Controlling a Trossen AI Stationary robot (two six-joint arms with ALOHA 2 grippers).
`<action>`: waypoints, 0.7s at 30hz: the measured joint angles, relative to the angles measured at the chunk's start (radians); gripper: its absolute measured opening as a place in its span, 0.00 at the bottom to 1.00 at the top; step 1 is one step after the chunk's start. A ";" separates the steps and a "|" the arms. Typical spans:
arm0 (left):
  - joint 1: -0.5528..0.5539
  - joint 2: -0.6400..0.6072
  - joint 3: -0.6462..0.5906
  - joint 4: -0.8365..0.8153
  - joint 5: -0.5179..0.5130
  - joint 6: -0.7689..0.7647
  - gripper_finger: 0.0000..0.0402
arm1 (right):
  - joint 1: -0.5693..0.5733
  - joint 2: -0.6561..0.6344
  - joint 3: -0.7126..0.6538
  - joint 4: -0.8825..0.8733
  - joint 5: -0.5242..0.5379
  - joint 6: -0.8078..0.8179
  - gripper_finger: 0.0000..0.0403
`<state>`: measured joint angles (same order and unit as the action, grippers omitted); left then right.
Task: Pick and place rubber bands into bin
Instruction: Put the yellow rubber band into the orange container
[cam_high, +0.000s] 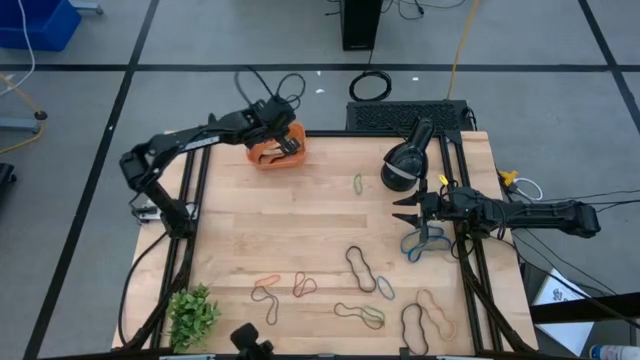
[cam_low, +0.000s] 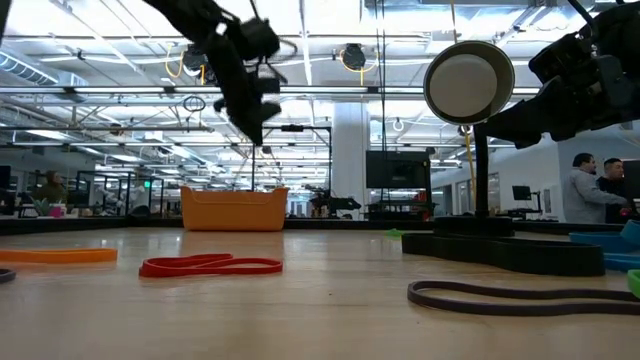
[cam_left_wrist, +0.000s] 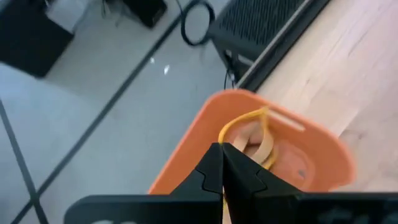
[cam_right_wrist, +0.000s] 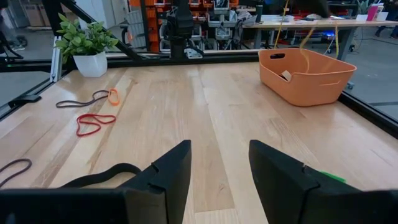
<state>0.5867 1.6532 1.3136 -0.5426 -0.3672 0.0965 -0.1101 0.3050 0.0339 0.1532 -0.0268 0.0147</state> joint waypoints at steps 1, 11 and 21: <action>0.004 0.021 0.000 0.001 0.000 -0.002 0.01 | 0.000 0.000 0.000 0.000 0.000 0.000 0.38; 0.021 0.194 0.000 -0.009 0.053 -0.017 0.02 | 0.000 0.000 0.000 0.000 0.000 0.000 0.38; 0.023 0.246 0.000 -0.006 0.081 -0.022 0.02 | 0.000 0.000 0.000 0.000 0.000 0.000 0.38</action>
<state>0.6094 1.8990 1.3138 -0.5490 -0.2862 0.0744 -0.1099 0.3052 0.0338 0.1528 -0.0269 0.0147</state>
